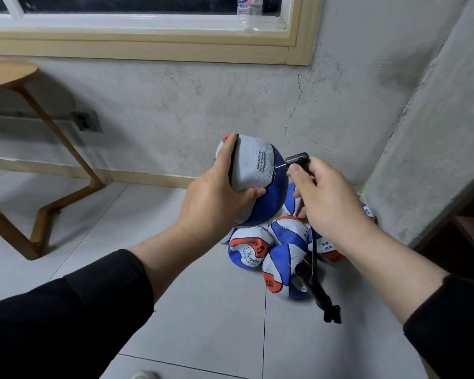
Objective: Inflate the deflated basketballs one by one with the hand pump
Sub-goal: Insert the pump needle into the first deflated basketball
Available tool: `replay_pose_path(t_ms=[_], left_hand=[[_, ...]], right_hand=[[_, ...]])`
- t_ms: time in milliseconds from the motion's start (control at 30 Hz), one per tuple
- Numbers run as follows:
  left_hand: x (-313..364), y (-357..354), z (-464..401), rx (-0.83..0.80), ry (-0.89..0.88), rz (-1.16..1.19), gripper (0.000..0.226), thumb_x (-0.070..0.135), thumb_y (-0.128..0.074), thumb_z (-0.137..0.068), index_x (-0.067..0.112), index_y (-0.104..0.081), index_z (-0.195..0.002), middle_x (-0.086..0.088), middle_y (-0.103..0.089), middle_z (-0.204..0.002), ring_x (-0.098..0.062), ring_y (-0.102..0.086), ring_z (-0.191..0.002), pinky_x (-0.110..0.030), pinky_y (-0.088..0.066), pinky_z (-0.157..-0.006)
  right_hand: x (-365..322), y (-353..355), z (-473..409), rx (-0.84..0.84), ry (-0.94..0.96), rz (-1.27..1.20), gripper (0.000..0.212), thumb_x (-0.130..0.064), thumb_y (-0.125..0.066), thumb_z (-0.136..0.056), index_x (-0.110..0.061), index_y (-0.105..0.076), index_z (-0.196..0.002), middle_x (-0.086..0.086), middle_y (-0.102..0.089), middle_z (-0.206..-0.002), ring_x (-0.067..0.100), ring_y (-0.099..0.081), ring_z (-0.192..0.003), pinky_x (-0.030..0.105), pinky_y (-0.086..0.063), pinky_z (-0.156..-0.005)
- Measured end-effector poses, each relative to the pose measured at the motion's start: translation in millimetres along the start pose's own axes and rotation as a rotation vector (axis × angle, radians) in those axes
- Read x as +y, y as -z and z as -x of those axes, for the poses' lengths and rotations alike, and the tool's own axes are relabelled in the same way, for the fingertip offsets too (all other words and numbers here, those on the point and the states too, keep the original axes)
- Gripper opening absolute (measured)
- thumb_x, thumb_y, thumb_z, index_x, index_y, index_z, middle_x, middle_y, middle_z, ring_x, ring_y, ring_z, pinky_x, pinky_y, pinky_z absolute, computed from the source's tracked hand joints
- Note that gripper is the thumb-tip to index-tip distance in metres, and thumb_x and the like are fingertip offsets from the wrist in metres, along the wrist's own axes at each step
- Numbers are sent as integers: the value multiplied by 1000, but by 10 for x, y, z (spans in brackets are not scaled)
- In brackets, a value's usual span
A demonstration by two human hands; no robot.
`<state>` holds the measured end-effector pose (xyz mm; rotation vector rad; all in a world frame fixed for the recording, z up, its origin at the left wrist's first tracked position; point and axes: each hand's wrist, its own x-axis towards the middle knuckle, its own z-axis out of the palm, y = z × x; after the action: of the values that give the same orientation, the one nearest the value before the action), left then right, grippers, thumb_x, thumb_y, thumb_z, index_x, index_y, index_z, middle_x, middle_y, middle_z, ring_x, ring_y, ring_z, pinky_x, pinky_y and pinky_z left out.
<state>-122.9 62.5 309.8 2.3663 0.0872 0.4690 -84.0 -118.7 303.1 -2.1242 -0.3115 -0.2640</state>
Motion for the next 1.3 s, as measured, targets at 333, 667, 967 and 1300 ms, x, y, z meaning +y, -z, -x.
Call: replay_pose_path(t_ms=[333,667,967,1300], left_hand=[[84,-49,92,24,-44,-59,91,42,-74,-91,38,-19,-164,-4,-72,-119,-35,-66,-100,-38,-50,-79],[45,-126,48,-133,-21,-87,81,44,-71,-95,34,-24,-161,-1,-67,-106,-27,-63,-95,-40,-53,-82],[-30,-129,21,-176,-42,-127,68,48,-73,-92,34,-41,-150,-5,-74,-105,-30,-64,-98,-43,-54,-83],[-133,-84,-34,-112,24,-143,49,53,-69,-92,7,-54,-90,-8,-59,-74,-32,-53,-75,-40,-32,-62]], right_hand=[[-32,-1,28,-47,59,85,33,-33,-50,-106,-4,-59,-94,3,-55,-68,18,-43,-64,27,-36,-58],[95,-42,53,-220,-132,55,35,-40,-51,-104,-7,-63,-102,19,-66,-88,36,-64,-78,55,-57,-78],[100,36,13,-168,-136,-48,14,-27,-50,-107,-18,-61,-106,4,-65,-83,15,-56,-67,48,-58,-63],[104,26,16,-117,-52,-35,15,-33,-50,-106,-23,-61,-104,-2,-69,-86,19,-69,-65,45,-58,-70]])
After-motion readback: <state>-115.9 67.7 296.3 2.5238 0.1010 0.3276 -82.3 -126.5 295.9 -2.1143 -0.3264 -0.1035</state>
